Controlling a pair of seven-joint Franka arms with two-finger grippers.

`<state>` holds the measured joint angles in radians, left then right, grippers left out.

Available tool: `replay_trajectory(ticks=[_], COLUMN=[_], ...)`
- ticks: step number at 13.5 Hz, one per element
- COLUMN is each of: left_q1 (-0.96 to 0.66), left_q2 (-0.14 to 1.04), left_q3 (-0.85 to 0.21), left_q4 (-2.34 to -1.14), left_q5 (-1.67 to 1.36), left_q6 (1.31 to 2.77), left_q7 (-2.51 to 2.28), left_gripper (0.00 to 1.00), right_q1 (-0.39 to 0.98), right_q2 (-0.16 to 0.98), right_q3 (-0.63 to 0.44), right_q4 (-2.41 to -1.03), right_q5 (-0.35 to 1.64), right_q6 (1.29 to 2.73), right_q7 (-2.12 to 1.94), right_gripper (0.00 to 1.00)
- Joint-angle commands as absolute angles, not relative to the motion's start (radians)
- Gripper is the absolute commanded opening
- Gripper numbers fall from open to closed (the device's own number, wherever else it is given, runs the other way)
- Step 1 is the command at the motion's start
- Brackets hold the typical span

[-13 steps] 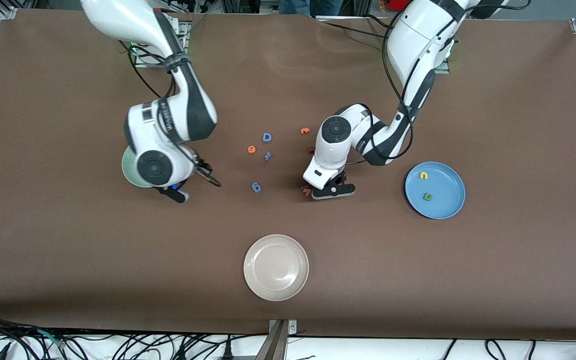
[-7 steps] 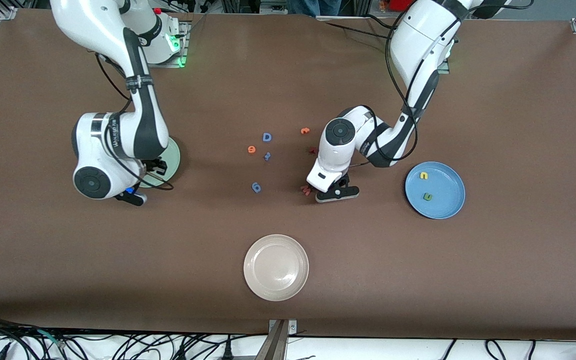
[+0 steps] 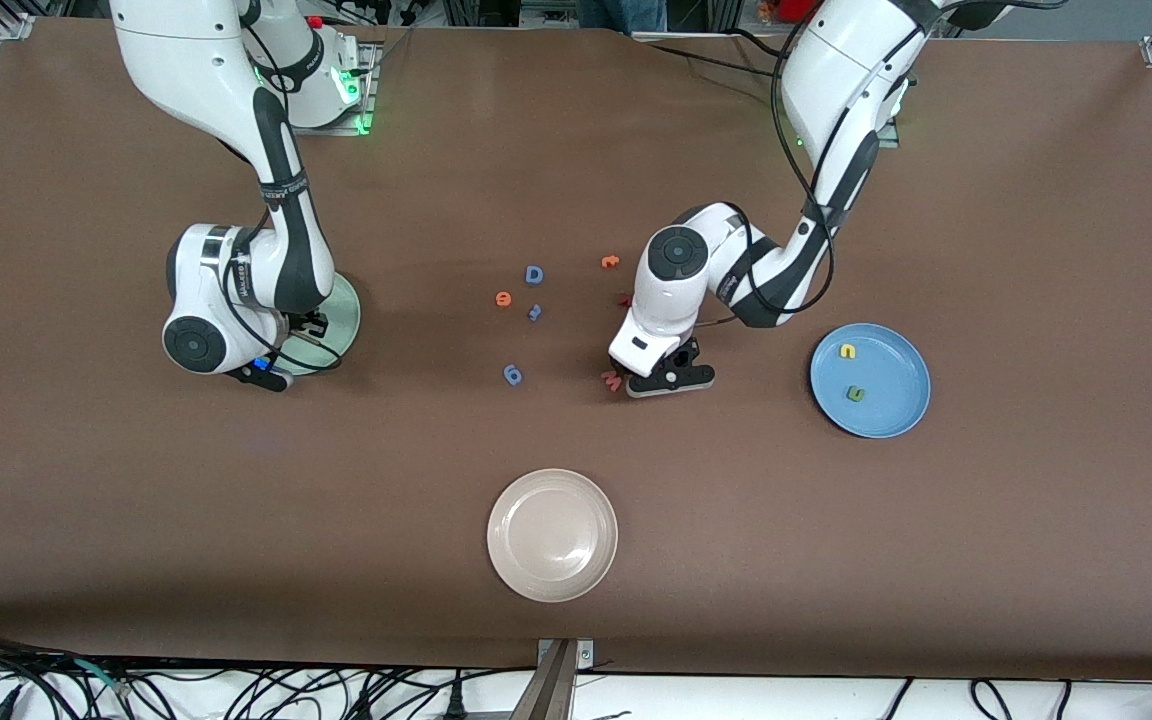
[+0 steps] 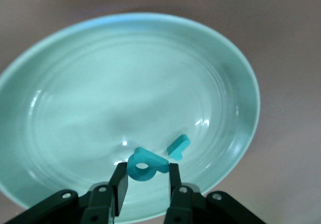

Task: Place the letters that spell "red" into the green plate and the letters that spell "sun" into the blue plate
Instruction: 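Carry the teal letter to the green plate with the right gripper and release, then grasp the yellow s with the left gripper while the right gripper reaches the e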

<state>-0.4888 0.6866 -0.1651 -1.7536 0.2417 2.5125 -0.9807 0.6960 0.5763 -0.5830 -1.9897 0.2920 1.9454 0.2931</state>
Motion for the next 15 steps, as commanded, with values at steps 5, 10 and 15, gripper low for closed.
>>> replay_trajectory(ticks=[5,10,15], left_q1=[-0.494,-0.488,-0.482], left_q2=[0.655,0.663,0.68], left_q3=[-0.196,-0.195,-0.195], left_q4=[-1.818,-1.813,-1.804], left_q5=[0.267,0.267,0.275], left_q6=[2.502,2.502,2.505], left_q7=[-1.034,-1.022,-1.012], left_gripper=[0.78,0.77,0.77], right_q1=[0.706,0.706,0.706], right_q2=[0.545,0.543,0.502], right_q3=[-0.568,-0.568,-0.572], right_q4=[-2.051,-2.049,-2.037], right_q5=[0.367,0.365,0.367], right_q6=[2.002,1.999,1.971], right_q7=[0.276,0.276,0.284], right_gripper=[0.2,0.69,0.86])
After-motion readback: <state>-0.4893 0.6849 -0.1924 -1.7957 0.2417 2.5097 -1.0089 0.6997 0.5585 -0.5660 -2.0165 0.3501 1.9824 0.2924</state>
